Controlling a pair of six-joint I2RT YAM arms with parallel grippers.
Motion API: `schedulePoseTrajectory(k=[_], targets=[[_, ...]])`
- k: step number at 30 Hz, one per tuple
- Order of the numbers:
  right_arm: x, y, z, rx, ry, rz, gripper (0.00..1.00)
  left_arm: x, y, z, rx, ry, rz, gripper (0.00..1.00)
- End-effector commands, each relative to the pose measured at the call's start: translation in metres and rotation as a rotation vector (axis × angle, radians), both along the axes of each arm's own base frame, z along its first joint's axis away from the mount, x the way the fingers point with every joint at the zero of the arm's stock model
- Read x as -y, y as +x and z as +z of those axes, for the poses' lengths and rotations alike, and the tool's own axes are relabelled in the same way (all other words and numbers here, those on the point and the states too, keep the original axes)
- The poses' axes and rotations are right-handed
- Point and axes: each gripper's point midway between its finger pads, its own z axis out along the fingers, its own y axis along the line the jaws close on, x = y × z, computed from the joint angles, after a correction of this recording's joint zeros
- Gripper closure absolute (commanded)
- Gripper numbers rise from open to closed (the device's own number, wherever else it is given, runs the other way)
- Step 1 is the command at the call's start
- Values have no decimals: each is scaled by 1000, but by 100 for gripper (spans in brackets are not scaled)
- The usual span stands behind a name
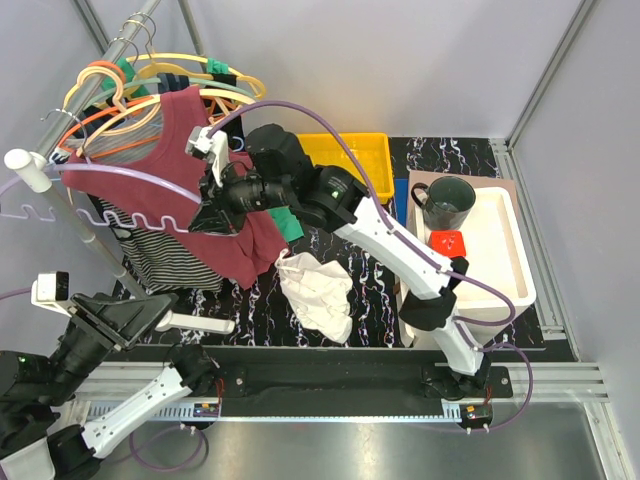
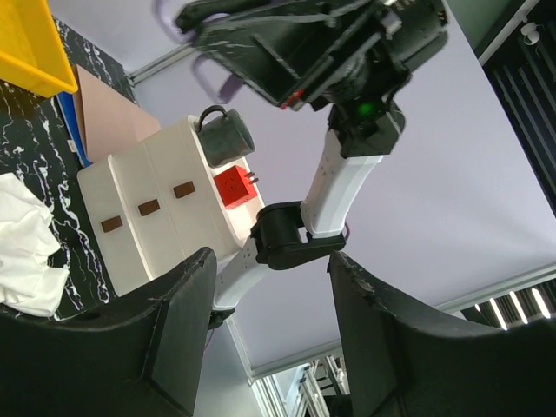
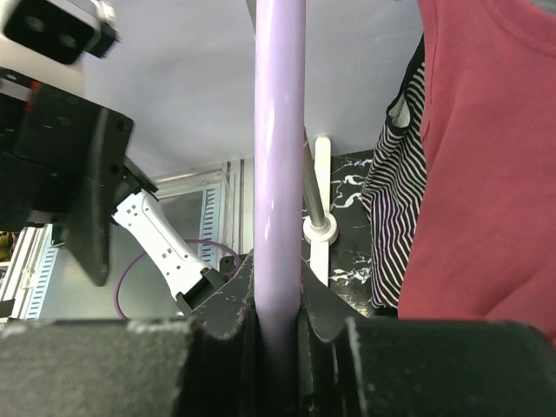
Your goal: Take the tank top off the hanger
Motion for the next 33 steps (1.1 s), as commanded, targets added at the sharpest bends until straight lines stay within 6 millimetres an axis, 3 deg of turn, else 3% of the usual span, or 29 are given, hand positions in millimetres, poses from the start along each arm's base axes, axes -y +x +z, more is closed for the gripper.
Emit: schedulePoseTrajectory(k=[1, 8, 21, 27, 28, 30, 31, 33], targets=[[-12, -6, 16, 9, 81, 40, 100, -6, -16, 17, 54, -32, -38, 42], [-29, -8, 6, -9, 87, 42, 100, -6, -23, 16, 57, -42, -51, 42], [-47, -20, -9, -43, 76, 63, 100, 12, -31, 13, 65, 19, -109, 42], [-43, -19, -13, -67, 51, 28, 79, 16, -33, 4, 54, 30, -116, 42], [-39, -21, -6, -65, 59, 23, 72, 16, -33, 3, 53, 29, -113, 42], [-36, -17, -13, -73, 34, -1, 65, 18, -32, 1, 45, 34, -116, 42], [-31, -18, -5, -74, 44, -10, 56, 20, -30, 0, 40, 39, -115, 42], [-27, -14, -8, -80, 26, -48, 49, 25, -28, -2, 29, 55, -130, 42]])
